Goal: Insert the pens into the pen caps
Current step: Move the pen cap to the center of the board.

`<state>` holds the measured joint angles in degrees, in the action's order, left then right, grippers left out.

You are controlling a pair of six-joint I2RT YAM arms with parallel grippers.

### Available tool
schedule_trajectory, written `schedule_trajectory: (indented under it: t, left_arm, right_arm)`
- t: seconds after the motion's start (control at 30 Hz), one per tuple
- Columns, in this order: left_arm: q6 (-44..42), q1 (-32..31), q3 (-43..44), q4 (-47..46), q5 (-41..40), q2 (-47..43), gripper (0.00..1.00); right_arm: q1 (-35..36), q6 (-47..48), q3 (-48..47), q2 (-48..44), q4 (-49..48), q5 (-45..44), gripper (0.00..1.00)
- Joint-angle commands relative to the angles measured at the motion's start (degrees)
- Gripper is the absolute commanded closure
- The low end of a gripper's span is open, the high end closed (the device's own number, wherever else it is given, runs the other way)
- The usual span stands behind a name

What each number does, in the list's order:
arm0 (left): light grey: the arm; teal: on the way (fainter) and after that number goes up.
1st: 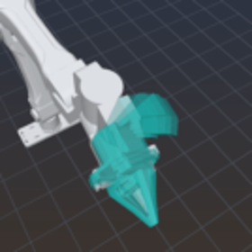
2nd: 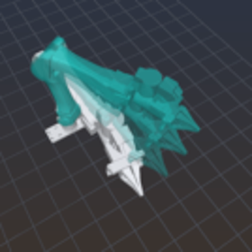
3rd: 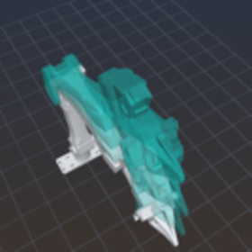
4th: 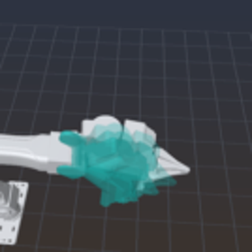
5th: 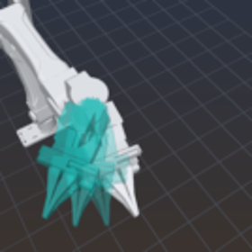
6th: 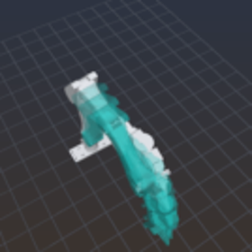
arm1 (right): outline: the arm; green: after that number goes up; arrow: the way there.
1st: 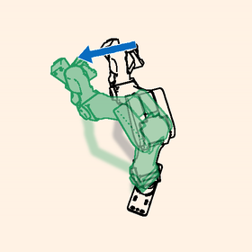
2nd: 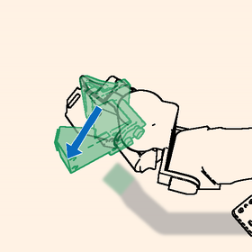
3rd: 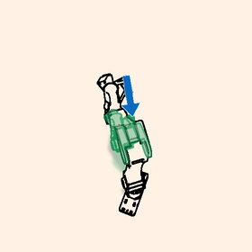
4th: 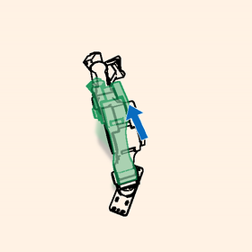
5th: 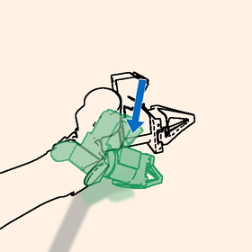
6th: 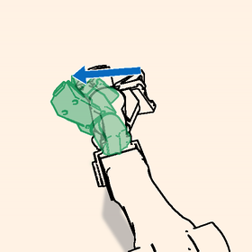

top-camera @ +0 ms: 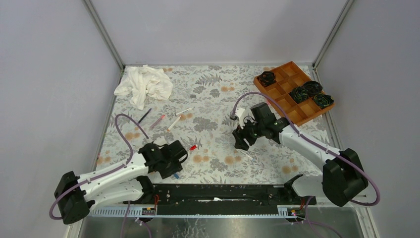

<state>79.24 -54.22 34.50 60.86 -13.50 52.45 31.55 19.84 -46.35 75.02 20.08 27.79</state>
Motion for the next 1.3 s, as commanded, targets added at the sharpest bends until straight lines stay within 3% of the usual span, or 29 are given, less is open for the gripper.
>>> schedule_trajectory:
  t: [0.0,0.2,0.63,0.87,0.93,1.13,1.27]
  left_arm:
    - [6.09,0.15,0.74,0.52,-4.12,3.8,0.5]
    - [9.5,0.23,-3.52,-7.07,-0.93,6.74,0.62]
    - [12.75,0.17,-6.76,-9.52,0.63,10.35,0.64]
    - [13.18,0.25,-9.65,-13.46,1.58,10.29,0.92]
    - [12.21,0.23,-9.09,-13.49,1.09,8.89,0.99]
    - [4.66,0.16,-1.55,-16.07,-1.1,6.94,1.0]
    - [-1.94,0.15,2.14,-26.33,-0.46,8.0,1.0]
  right_arm:
    - [-0.54,1.02,-1.79,-3.04,1.02,2.42,0.32]
    - [-1.7,0.58,-1.39,-4.57,1.02,3.81,0.32]
    - [-3.22,-0.19,-1.73,-5.6,1.21,6.0,0.32]
    - [-5.0,-0.78,-1.13,-7.08,0.85,7.95,0.32]
    - [-5.1,-0.49,-1.11,-6.98,1.16,8.08,0.32]
    - [-5.2,2.05,1.06,-7.37,0.44,11.51,0.32]
    - [-5.26,2.05,3.73,-7.79,-1.9,16.77,0.32]
